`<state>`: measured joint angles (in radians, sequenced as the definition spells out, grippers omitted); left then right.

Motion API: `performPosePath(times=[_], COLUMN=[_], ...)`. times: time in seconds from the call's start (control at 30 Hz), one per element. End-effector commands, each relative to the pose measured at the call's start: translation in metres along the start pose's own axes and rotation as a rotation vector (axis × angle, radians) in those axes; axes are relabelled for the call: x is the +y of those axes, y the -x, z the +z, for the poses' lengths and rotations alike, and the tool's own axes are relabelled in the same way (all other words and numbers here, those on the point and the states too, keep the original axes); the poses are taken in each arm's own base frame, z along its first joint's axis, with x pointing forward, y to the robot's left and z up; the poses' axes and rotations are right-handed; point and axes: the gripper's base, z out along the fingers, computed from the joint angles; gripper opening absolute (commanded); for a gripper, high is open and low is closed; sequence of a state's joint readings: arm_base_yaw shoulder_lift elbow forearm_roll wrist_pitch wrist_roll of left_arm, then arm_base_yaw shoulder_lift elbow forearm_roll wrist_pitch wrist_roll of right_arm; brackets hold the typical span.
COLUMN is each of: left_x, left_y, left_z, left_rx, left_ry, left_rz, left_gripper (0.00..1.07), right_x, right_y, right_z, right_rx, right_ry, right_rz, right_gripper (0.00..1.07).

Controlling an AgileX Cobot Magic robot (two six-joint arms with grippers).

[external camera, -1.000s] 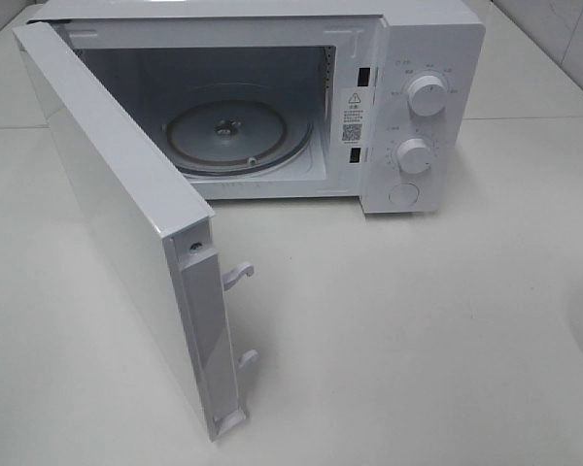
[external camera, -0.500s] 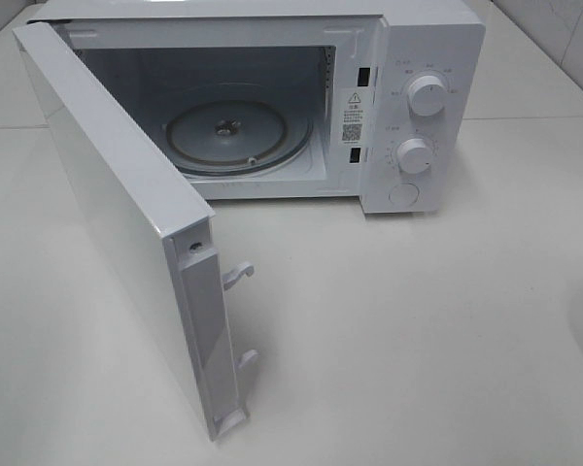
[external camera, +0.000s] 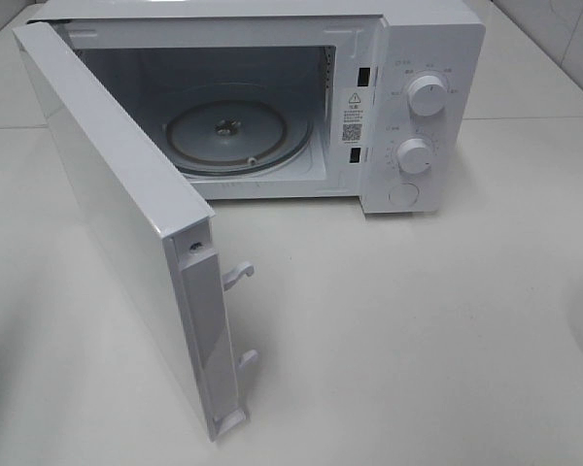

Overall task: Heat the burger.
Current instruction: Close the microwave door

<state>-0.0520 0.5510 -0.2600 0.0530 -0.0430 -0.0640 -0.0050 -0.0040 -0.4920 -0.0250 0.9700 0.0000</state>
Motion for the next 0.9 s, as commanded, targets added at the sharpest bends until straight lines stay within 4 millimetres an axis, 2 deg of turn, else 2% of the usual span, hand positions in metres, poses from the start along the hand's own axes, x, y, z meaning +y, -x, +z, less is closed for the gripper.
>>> performPosePath(times=[0.03, 0.13, 0.33, 0.4, 0.5, 0.53, 0.6, 0.67, 0.73, 0.77, 0.87, 0.9], left_x=[0.0, 0.0, -0.001, -0.001, -0.001, -0.002, -0.002, -0.005, -0.006, -0.011, -0.013, -0.018], left_y=[-0.009, -0.012, -0.026, -0.034, -0.036, -0.038, -0.04, -0.053, -0.056, -0.063, -0.064, -0.067], left_z=[0.009, 0.012, 0.027, 0.04, 0.043, 0.051, 0.054, 0.074, 0.078, 0.088, 0.092, 0.1], left_rx=[-0.044, -0.047, -0.014, 0.018, 0.019, 0.011, 0.007, 0.015, 0.019, 0.028, 0.033, 0.048], left_ry=[-0.006, -0.008, -0.014, -0.018, -0.019, -0.027, -0.031, -0.069, -0.083, -0.135, -0.163, -0.217], left_rz=[-0.008, -0.008, -0.011, -0.004, 0.005, 0.028, 0.035, 0.059, 0.062, 0.056, 0.056, 0.045], left_gripper=[0.0, 0.0, 0.0, 0.0, 0.0, 0.0, 0.0, 0.0, 0.0, 0.0, 0.0, 0.0], right_x=[0.0, 0.0, 0.0, 0.0, 0.0, 0.0, 0.0, 0.0, 0.0, 0.0, 0.0, 0.0], right_y=[-0.002, -0.002, -0.002, -0.002, -0.002, -0.002, -0.002, -0.002, -0.002, -0.002, -0.002, -0.002], right_z=[-0.004, -0.004, -0.004, -0.004, -0.004, -0.004, -0.004, -0.004, -0.004, -0.004, -0.004, -0.004], right_rx=[-0.034, -0.034, -0.034, -0.034, -0.034, -0.034, -0.034, -0.034, -0.034, -0.034, -0.034, -0.034], right_ry=[-0.002, -0.002, -0.002, -0.002, -0.002, -0.002, -0.002, -0.002, -0.002, -0.002, -0.002, -0.002], right_rz=[0.005, 0.005, 0.005, 0.005, 0.005, 0.005, 0.005, 0.005, 0.005, 0.005, 0.005, 0.005], right_gripper=[0.73, 0.73, 0.73, 0.73, 0.73, 0.73, 0.73, 0.73, 0.73, 0.73, 0.73, 0.73])
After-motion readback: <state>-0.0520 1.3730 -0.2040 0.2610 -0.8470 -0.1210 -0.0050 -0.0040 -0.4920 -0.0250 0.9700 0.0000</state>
